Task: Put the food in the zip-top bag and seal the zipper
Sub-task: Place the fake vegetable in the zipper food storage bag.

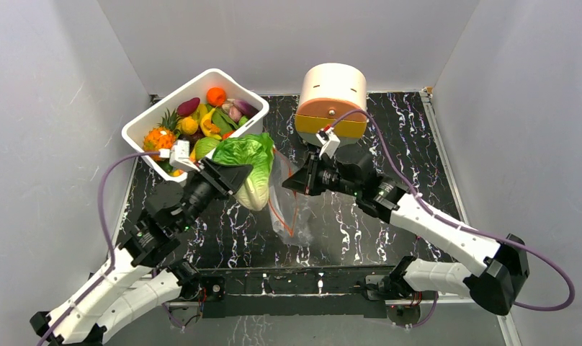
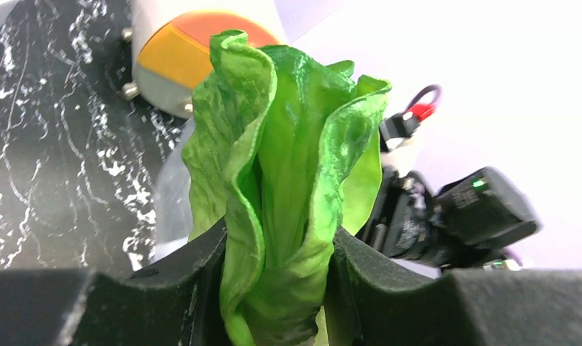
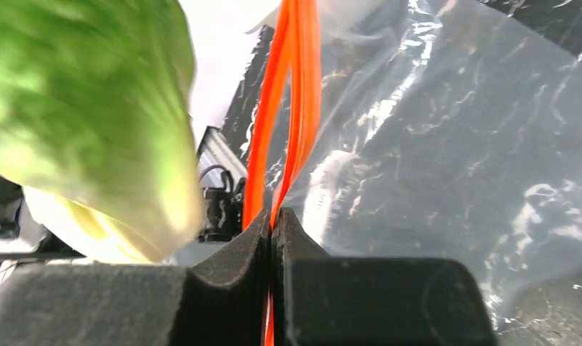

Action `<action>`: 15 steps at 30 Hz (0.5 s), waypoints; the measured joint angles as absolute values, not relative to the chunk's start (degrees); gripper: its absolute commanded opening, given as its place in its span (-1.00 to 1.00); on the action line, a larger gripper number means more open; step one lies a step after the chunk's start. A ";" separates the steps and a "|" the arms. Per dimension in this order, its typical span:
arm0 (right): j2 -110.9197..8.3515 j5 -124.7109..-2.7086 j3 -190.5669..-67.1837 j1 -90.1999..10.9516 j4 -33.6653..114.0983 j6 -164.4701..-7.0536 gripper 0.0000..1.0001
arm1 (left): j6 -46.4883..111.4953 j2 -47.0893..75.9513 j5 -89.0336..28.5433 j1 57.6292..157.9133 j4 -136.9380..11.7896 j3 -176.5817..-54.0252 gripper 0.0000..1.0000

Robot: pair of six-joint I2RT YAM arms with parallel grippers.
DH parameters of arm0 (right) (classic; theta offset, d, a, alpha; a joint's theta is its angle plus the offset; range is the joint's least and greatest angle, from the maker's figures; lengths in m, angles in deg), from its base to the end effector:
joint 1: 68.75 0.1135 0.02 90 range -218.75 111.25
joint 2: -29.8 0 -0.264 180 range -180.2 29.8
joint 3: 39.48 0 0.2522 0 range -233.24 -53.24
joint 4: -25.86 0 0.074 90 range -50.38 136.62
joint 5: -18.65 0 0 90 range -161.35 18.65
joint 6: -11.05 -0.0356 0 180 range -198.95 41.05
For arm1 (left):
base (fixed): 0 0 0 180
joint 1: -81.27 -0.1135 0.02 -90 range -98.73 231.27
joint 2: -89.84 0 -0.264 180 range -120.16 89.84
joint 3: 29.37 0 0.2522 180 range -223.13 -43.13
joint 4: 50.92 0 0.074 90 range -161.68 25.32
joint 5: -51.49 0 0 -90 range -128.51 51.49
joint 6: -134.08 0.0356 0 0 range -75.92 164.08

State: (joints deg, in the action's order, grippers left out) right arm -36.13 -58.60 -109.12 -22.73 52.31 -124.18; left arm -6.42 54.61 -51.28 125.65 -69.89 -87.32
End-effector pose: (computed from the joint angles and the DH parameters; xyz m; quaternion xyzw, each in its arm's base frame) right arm 0.1779 0.1956 0.3288 -0.0672 0.8270 0.4581 0.3188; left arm 0.1095 -0.0961 0.3703 -0.1173 0.6741 -0.4828 0.5466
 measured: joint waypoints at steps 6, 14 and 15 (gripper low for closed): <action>-33.10 -59.10 -99.39 -24.26 48.05 -125.84 -1.00 | -6.44 59.10 -51.54 125.63 -72.54 -90.07 -0.69; -33.80 -69.29 -92.84 -29.49 61.47 -125.73 -1.00 | -6.02 55.27 -48.22 125.63 -72.91 -89.72 -0.68; -33.82 -69.77 -93.51 -29.49 62.34 -125.45 -1.00 | -6.02 54.40 -47.17 125.65 -71.95 -89.44 -0.68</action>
State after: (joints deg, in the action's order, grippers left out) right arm -33.82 -69.77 -93.51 -29.49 62.34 -125.45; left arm -6.02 54.40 -47.17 125.65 -71.95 -89.44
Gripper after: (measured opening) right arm 0.009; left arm 0.359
